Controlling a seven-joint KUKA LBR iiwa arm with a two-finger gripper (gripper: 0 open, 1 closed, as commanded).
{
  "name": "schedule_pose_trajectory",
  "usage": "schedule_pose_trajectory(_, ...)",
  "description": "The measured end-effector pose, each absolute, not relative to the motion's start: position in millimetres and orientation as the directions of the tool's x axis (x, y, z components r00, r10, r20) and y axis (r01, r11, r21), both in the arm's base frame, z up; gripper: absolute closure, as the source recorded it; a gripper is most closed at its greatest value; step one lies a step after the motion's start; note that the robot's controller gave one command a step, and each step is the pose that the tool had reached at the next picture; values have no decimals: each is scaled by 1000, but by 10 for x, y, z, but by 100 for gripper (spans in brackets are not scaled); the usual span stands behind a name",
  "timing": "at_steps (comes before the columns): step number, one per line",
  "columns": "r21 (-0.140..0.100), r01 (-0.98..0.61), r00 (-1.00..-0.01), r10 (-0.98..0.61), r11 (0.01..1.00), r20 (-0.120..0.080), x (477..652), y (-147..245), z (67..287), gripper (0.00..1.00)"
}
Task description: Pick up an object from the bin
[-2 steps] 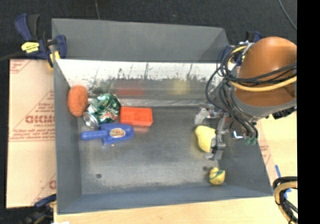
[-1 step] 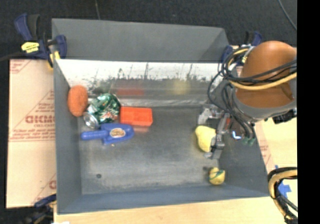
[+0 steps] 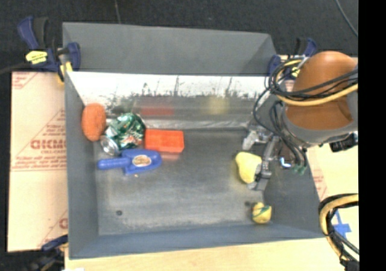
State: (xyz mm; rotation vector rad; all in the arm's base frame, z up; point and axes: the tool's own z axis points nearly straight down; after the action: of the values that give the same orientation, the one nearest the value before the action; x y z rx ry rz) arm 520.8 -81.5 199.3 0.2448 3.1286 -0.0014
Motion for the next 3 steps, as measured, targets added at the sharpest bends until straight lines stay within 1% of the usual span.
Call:
schedule_pose_trajectory(1,0,206,-979,206,979,-5,4911,-1218,1816,0)
schedule_pose_trajectory(2,3,336,-942,336,942,-17,5344,-1172,1272,0)
schedule_pose_trajectory(3,-2,335,-942,335,942,-9,5205,-808,910,0)
